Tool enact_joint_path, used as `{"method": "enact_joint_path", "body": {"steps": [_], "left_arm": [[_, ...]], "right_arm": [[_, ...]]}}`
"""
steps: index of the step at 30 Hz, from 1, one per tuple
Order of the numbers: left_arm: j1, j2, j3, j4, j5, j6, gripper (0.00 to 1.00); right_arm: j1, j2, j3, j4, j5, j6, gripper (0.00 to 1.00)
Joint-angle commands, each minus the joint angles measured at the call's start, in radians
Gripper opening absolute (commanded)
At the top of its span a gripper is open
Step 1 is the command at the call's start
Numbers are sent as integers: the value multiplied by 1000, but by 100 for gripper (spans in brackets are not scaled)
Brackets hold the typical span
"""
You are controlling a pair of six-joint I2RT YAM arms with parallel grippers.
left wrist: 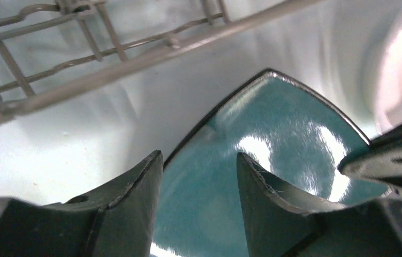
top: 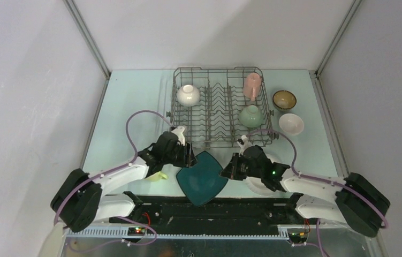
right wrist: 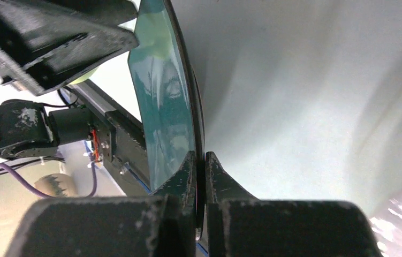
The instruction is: Load the mixed dishes into the dish rack
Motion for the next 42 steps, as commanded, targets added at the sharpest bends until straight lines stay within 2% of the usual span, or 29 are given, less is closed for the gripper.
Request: {"method": "enact_joint_path", "body": {"steps": [1,6,13,18,24,29,34,39,42], "left_arm": [[-14,-106,57,-64,74,-21,60],[-12,-213,74,-141,72,-7,66],[9,-330,146,-244,52,-6,68],[65,-391,177,-266,73,-8,70],[155,-456,200,-300,88,3,71],[194,-484,212,-318,48,8,75],[219,-518,229,-365,-31,15,84],[234,-549,233,-417,-161,1,97],[240,-552,246,-469,-234,-2,99]], "right_arm": [[-15,-130,87,-175,53,-129,0],[-42,-220,178,-322,-40,-250,0],[-61,-224,376,-550,-127,-390,0],[-125,-247,510,-629,-146,-445,0],[-267,-244,636,-648,-169,-460,0],[-347,-208,709,-587,47,-420,0],[-370,-119,747,-478,322,-394,0],[-374,6,848,-397,504,-458,0],[-375,109,920,-371,579,-511,0]]}}
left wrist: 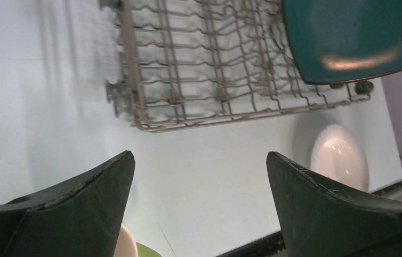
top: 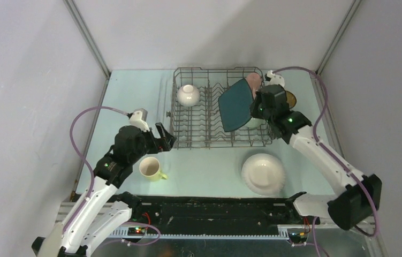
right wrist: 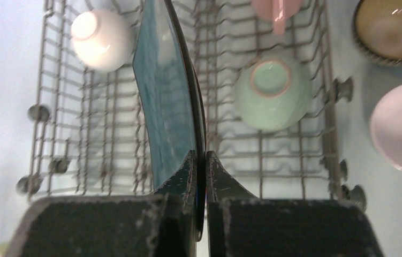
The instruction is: Load the mixed dishes into the dish rack
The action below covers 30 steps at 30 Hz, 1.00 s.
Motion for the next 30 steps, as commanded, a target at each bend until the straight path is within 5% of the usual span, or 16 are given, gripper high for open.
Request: {"method": "enact_joint_path", "body": {"steps": [1,15,30], "left_arm": [[16,-12,59,-74,-147,0,100],[32,-17,98,-165,-299,-17,100],[35,-16,96,-186,-323,-28,100]], "right_arm": [[-1,84,198,255,198,-52,0],[39,543,672,200,364,-236,0],[68,805,890,131,402,-207,0]]}}
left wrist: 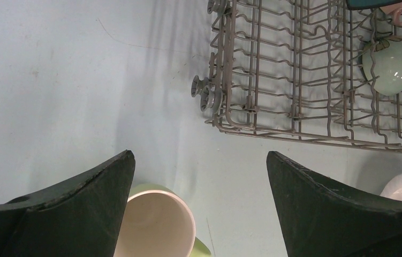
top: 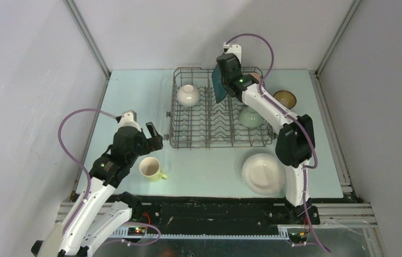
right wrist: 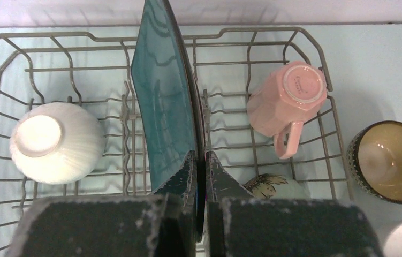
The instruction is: Load the mixed dishes into the dish rack
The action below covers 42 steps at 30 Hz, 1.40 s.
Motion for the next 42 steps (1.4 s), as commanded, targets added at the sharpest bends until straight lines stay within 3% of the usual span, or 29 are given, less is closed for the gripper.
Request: {"method": "enact_joint_path", "body": {"steps": [1,7,16,20,27,30,35,42], "left_arm": [[8,-7,43,3,-25,-23,100],[7,-3,30,7,-15,-18,100],[8,11,15,25,25,-13,100],[8,16,13,23,43,-7,100],[8,13,5,27,72,-2,100],[7,13,2,31,83,-1,100],[8,13,-3,34,90,-5,100],[8,9,-8,35,96,-8,100]], "right_arm": [[9,26,118,103,73,44,0],[24,92,156,85,117,100,0],[10,153,156,90,16,221,0],[0,168,152,79,-4,258,5],[-23,127,69,91,-44,306,52],[-29,107,43,94,-48,306,62],[-48,66,0,101,-79,312,64],[-62,7,-61,106,-83,307,90]]}}
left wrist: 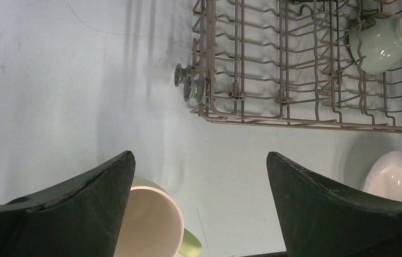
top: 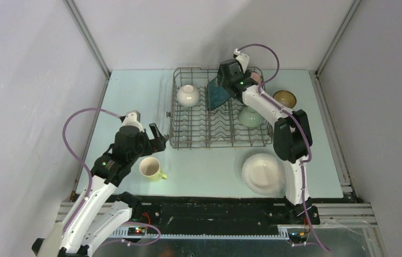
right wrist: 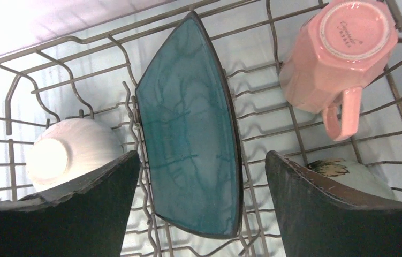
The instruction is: Load the mixed dishes into the dish rack
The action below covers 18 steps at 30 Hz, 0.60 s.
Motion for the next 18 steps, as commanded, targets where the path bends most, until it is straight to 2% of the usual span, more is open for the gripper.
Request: {"method": "enact_joint_path", "body": {"steps": [1,2,4,8,11,14,18], "left_arm": [[7,-10,-4,36,13,-3,100],[7,-11,-5,35,13,-3,100],[7,-12,-4,34,13,-3,100],[6,-17,-5,34,23,10,100],[6,-20,-9,48,60,40,100],[7,-16,-21,85,179,66,100],[2,15,-20,112,269,32,100]], "right_arm": [[-10,-104,-19,51,-1,6,93],[-11,-116,-21,48,-1,3,97],[-14,-138,-26,35,1,-11,99],[-15,-221,-78,29,-11,-77,100],[-17,-335,-190,51,-46,-129,99],[-23,-452,-314,63,-91,-170,99],[-33,-626,-511,16,-116,-188,100]]}}
